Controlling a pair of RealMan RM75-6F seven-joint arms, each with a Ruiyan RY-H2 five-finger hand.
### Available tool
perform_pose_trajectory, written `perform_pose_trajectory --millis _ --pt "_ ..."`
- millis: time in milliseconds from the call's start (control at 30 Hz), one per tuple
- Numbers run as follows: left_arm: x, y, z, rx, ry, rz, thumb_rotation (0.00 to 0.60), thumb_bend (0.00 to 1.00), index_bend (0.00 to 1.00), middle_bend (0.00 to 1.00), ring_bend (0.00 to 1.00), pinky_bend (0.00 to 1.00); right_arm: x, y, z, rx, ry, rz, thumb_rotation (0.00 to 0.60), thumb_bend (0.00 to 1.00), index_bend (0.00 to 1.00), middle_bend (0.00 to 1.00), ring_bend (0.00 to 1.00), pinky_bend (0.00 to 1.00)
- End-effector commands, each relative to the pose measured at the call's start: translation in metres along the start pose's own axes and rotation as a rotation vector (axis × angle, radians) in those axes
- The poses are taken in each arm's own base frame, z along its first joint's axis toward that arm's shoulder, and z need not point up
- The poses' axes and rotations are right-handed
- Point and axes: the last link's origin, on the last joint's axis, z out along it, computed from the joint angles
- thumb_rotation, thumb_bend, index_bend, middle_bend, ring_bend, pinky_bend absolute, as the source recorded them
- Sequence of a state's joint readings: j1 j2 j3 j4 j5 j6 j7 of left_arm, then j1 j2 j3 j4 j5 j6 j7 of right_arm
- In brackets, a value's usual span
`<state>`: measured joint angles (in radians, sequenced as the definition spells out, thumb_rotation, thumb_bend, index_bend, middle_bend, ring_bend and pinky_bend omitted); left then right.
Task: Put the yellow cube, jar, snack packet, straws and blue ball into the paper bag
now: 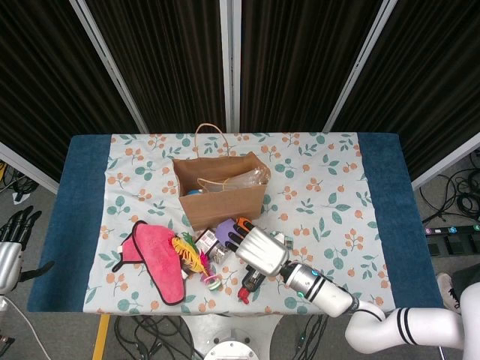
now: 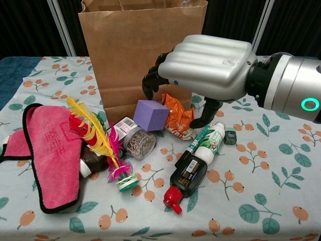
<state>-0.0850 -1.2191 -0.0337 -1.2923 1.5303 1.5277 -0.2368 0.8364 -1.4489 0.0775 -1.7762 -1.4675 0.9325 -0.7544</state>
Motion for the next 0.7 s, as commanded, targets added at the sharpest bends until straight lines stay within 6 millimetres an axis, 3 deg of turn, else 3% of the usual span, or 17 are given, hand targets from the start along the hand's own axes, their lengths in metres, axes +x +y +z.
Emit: perform_pose_trajectory --millis 33,233,700 --pt "0.0 -0.001 0.0 0.0 0.004 -0.002 0.6 0.1 0.08 0.14 0.06 0.2 0.002 -0.007 0.01 0.059 0.032 -0.193 0.6 0.0 0.33 0.3 0.22 0.33" --pt "-0.002 -0.002 -0.001 0.0 0.013 -0.009 0.6 0.1 0.08 0.14 0.06 0.2 0.002 -0.016 0.029 0.133 0.056 -0.499 0.6 0.0 0.33 0.3 0.2 0.3" --pt "-0.001 -0.007 0.0 0.003 0.03 -0.029 0.6 0.1 0.08 0.14 0.06 0.2 0.0 -0.015 0.082 0.208 -0.008 -0.668 0.6 0.0 0.33 0.29 0.18 0.28"
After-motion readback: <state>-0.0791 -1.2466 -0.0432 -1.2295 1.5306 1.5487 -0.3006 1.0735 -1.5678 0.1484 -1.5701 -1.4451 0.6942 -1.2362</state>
